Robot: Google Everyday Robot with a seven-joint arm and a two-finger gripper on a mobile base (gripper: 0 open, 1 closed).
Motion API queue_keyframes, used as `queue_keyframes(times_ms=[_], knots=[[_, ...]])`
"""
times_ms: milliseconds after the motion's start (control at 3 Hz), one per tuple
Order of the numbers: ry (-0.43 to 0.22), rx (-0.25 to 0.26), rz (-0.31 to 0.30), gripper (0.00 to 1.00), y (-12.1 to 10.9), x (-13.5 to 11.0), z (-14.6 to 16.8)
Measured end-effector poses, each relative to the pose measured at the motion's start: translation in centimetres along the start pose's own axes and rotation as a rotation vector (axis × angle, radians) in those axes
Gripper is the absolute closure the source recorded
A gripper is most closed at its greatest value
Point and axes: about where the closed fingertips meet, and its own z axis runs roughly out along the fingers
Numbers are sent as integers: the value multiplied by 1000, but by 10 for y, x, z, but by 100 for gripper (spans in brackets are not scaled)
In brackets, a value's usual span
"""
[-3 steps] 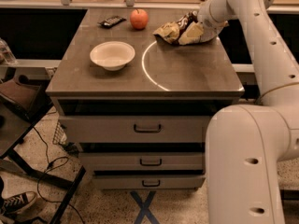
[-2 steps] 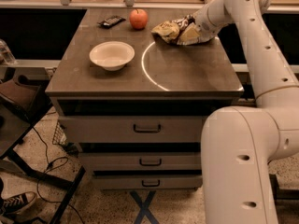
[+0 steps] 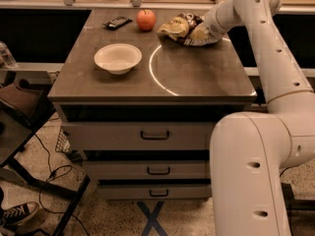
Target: Pick brown chip bag
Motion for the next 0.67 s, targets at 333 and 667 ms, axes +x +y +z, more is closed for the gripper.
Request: queue_keyframes(times_ms=[333, 667], knots=[[1, -3, 0, 100, 1, 0, 2], [1, -3, 0, 100, 1, 0, 2]])
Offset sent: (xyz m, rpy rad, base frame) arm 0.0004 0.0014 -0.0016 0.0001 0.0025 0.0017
